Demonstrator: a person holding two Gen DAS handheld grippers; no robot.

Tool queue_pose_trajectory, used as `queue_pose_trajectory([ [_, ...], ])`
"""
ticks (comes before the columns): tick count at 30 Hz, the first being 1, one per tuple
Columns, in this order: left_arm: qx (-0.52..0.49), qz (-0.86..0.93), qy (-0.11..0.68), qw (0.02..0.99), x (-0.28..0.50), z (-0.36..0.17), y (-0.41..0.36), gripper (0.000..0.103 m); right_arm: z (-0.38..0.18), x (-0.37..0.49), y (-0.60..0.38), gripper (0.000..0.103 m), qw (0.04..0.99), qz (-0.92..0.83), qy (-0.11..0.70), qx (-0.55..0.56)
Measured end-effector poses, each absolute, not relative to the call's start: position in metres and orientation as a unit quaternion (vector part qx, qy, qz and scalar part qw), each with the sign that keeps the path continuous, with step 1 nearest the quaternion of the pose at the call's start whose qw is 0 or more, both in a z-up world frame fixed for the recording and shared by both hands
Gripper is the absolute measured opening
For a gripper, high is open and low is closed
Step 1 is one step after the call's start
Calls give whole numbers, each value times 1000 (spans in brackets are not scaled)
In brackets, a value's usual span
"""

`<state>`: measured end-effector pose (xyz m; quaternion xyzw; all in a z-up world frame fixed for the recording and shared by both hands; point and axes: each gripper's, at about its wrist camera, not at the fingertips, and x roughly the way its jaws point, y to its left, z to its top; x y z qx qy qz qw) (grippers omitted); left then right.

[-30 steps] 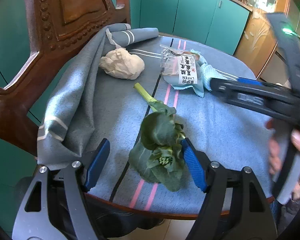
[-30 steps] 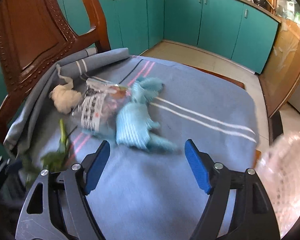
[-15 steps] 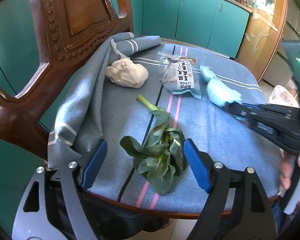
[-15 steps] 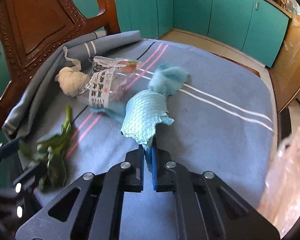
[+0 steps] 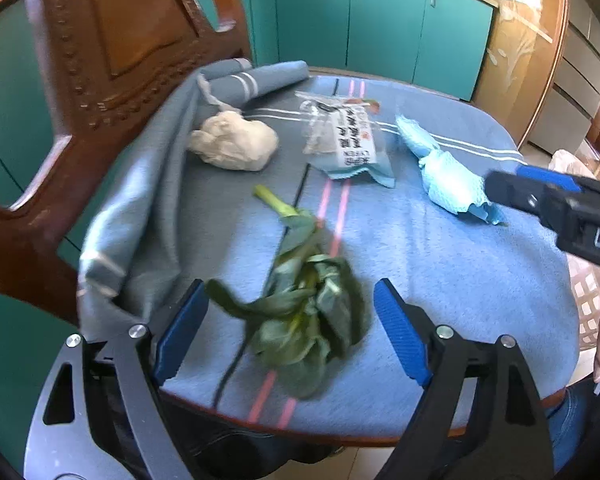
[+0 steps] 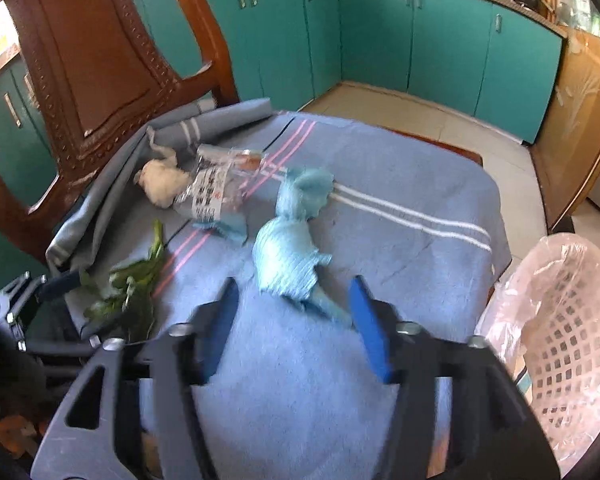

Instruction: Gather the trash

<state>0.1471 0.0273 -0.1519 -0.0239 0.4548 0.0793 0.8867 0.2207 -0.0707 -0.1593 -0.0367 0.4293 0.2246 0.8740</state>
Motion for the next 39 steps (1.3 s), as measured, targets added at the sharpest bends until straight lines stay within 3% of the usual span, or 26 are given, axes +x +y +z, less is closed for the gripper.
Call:
queue_pose_trajectory([
  [8, -16, 77, 470, 879, 164, -165, 19, 82, -169, 259, -41, 58, 876, 203, 436, -26],
  [13, -11, 75, 468, 881, 167, -168, 19, 64, -194, 281, -19, 58, 871, 184, 452, -46],
  [15, -10, 70, 465, 883, 167, -167, 20, 48, -204, 282, -15, 58, 869, 180, 457, -58],
  [16, -10, 69, 464, 883, 166, -166, 20, 45, -204, 280, -12, 58, 874, 178, 447, -71],
  [18, -11, 66, 462, 884, 165, -166, 20, 32, -203, 277, -7, 39, 872, 184, 444, -88],
  [21, -19, 61, 458, 886, 162, -164, 24, 24, -202, 273, -6, 33, 871, 192, 444, -89],
  [26, -34, 52, 448, 892, 154, -157, 28, 20, -196, 264, -17, 32, 868, 202, 449, -67],
  [39, 22, -12, 422, 906, 140, -145, -25, 20, -146, 231, -91, 32, 898, 157, 409, -38],
])
